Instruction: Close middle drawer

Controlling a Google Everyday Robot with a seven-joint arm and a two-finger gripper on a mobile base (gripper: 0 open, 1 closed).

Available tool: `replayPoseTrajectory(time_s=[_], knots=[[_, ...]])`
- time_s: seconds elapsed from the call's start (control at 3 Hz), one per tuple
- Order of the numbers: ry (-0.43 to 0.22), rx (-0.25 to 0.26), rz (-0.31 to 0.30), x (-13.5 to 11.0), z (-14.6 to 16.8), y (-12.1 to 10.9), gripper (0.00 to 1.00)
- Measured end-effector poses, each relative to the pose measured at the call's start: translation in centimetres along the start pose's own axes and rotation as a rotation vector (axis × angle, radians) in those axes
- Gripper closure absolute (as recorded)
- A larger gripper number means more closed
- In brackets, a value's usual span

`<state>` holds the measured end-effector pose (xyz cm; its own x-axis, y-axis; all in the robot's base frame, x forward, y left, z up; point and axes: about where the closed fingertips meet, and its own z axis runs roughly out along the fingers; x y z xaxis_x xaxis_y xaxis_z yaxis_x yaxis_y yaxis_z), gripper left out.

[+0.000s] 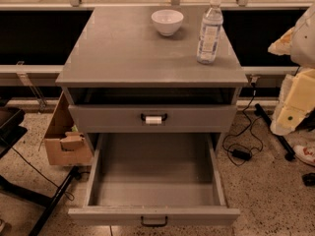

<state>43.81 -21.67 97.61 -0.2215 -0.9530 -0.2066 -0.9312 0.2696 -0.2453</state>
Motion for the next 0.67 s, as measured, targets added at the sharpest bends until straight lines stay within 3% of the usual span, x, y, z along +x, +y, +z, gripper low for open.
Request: replayPoseTrajectory(time_s=[0.67], knots=[[0.016, 0.0, 0.002, 0.0, 1.6, 1.0, 0.0]])
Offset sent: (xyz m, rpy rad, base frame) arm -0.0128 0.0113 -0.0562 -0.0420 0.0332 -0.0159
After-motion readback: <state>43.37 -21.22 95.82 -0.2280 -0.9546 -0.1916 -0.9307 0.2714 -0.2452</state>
